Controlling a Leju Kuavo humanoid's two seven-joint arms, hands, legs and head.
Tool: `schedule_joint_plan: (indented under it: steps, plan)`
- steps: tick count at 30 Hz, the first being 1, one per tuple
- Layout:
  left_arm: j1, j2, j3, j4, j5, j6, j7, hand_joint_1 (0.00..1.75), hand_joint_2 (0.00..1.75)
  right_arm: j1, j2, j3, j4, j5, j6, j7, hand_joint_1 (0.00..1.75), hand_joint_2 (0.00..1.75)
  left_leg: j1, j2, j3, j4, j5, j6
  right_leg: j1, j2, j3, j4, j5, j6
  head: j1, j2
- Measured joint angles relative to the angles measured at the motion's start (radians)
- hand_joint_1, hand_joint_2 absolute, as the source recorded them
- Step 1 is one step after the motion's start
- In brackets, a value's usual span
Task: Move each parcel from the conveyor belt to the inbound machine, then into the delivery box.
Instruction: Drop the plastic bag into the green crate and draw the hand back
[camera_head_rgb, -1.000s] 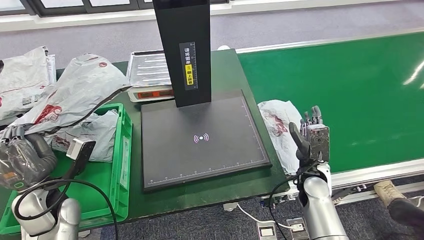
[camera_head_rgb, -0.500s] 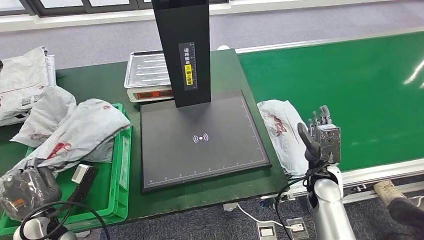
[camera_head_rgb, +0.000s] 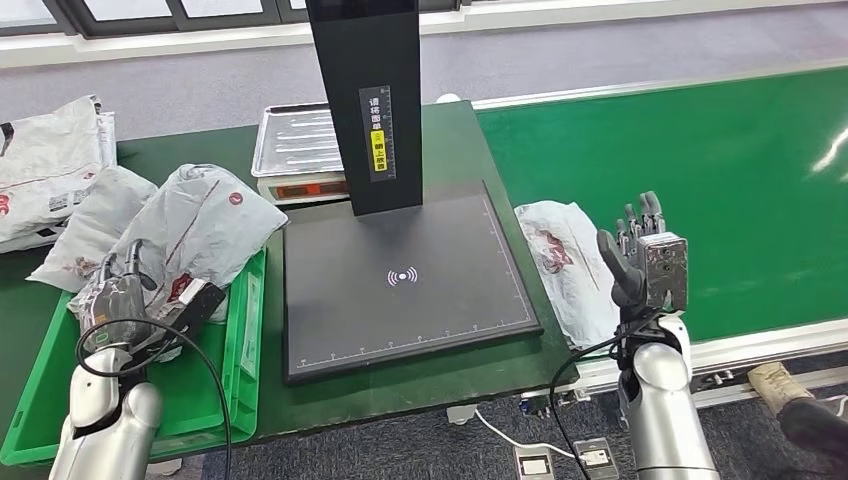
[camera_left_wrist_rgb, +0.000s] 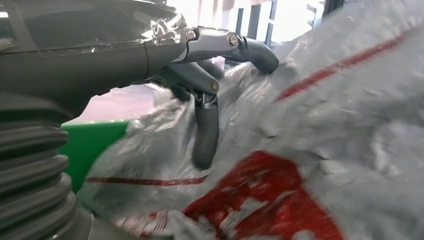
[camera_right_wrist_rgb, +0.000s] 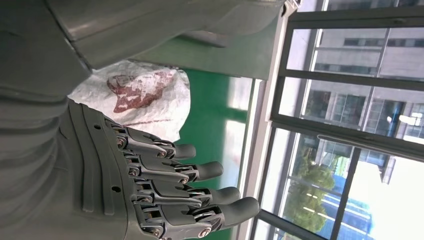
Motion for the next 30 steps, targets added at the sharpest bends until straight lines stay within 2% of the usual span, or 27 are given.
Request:
schedule_joint_plan:
  steps: [2, 6, 10, 13, 17, 20, 26, 30]
  plan:
    - [-0.027, 0.007, 0.000, 0.050, 0.004, 0.003, -0.002, 0.00, 1.75, -0.001, 0.000, 0.000, 0.000, -0.001, 0.001, 0.000, 0.00, 1.75, 0.000, 0.000, 0.000, 0.000, 0.000, -0.001, 0.000, 0.000, 0.000, 0.000, 0.000, 0.000, 0.000, 0.000]
    - [-0.087, 0.019, 0.000, 0.147, 0.064, 0.049, -0.020, 0.00, 0.00, -0.011, 0.003, 0.000, 0.003, 0.002, 0.004, 0.003, 0.00, 1.75, 0.000, 0.000, -0.001, 0.000, 0.001, -0.001, 0.000, 0.000, -0.001, 0.000, 0.000, 0.000, 0.000, 0.000]
    - [-0.177, 0.027, 0.013, 0.252, 0.241, 0.181, -0.135, 0.00, 0.00, -0.030, 0.005, 0.000, 0.007, -0.003, -0.008, 0.016, 0.00, 1.75, 0.001, -0.001, -0.001, 0.000, 0.001, -0.001, 0.001, 0.000, -0.001, 0.000, 0.001, 0.000, 0.000, 0.000]
    - [-0.223, 0.021, 0.026, 0.268, 0.406, 0.248, -0.233, 0.00, 0.00, -0.024, 0.005, 0.000, 0.008, -0.014, -0.027, 0.015, 0.00, 1.75, 0.001, -0.001, -0.001, 0.000, 0.001, -0.001, 0.001, 0.000, -0.001, 0.000, 0.001, -0.001, 0.000, 0.000]
    - [-0.208, 0.007, 0.026, 0.200, 0.537, 0.249, -0.274, 0.00, 1.75, 0.015, 0.005, 0.000, 0.006, -0.028, -0.054, 0.001, 0.00, 1.75, 0.001, -0.001, -0.001, 0.000, 0.000, -0.001, 0.000, 0.001, -0.001, 0.000, 0.000, -0.001, 0.000, 0.000]
    - [-0.162, -0.003, 0.011, 0.114, 0.512, 0.234, -0.246, 0.00, 1.75, 0.054, 0.002, -0.003, -0.003, -0.035, -0.063, -0.006, 0.00, 1.75, 0.001, 0.000, -0.001, 0.000, -0.002, -0.001, 0.000, 0.001, -0.002, 0.000, -0.001, -0.001, 0.000, 0.000]
    - [-0.035, -0.031, -0.044, -0.105, 0.311, 0.247, -0.123, 0.00, 1.75, 0.105, 0.001, -0.010, -0.026, -0.026, -0.054, -0.005, 0.00, 1.75, 0.000, 0.000, -0.001, 0.000, -0.004, -0.001, 0.000, 0.002, -0.002, -0.001, -0.002, 0.000, 0.000, 0.000]
    - [-0.006, -0.039, -0.057, -0.173, 0.290, 0.247, -0.104, 0.00, 1.75, 0.109, 0.001, -0.011, -0.029, -0.025, -0.052, -0.005, 0.00, 1.75, 0.000, 0.001, -0.001, 0.000, -0.004, -0.001, 0.000, 0.002, -0.002, -0.001, -0.002, 0.000, 0.000, 0.000]
